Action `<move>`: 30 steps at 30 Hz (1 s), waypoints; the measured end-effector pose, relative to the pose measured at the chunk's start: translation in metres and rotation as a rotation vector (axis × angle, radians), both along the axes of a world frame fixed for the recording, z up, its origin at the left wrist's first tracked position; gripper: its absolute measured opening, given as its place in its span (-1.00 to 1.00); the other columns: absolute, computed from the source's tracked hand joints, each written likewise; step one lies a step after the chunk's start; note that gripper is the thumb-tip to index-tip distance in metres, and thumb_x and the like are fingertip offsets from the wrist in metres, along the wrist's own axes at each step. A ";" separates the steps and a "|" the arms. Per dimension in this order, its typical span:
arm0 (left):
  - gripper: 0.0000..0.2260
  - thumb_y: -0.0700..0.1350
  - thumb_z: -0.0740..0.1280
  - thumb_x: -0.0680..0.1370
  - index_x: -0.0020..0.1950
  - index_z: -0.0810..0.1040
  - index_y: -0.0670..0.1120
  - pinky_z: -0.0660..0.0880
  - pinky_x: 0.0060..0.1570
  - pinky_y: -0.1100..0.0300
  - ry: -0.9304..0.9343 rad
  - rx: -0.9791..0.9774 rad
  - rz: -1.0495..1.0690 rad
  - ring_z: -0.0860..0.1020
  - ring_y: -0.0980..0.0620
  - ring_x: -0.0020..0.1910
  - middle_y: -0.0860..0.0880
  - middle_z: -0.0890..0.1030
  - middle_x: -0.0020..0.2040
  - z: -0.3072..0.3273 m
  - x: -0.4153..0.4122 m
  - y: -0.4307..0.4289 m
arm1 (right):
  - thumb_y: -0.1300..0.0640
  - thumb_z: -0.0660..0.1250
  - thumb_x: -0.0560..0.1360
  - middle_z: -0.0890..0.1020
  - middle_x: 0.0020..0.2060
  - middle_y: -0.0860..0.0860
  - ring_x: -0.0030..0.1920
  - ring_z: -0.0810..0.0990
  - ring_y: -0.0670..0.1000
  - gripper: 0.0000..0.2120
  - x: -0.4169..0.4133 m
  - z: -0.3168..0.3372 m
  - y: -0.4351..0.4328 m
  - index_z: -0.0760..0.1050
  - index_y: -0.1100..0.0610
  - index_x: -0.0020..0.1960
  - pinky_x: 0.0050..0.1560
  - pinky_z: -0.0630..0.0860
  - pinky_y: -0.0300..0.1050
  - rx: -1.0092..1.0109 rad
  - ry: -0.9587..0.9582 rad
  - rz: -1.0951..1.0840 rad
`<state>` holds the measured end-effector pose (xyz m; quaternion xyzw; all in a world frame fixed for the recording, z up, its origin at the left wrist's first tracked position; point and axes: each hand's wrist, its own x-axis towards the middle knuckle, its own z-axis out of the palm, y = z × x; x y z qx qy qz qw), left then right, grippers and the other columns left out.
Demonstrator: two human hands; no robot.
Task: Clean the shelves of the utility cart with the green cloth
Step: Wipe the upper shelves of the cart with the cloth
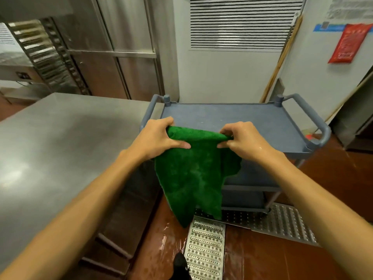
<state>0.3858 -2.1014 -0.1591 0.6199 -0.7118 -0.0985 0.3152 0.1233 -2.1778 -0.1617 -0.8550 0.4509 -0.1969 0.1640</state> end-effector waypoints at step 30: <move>-0.53 0.41 0.34 0.43 -0.08 0.67 0.01 0.57 -0.13 -0.16 -0.068 -0.101 -0.138 0.62 -0.07 -0.16 -0.01 0.64 -0.18 0.046 0.153 -0.299 | -0.02 0.44 0.44 0.62 -0.30 -0.06 -0.27 0.58 -0.10 -0.68 0.093 0.060 -0.279 0.67 0.18 0.08 -0.29 0.38 -0.41 -0.117 -0.095 0.110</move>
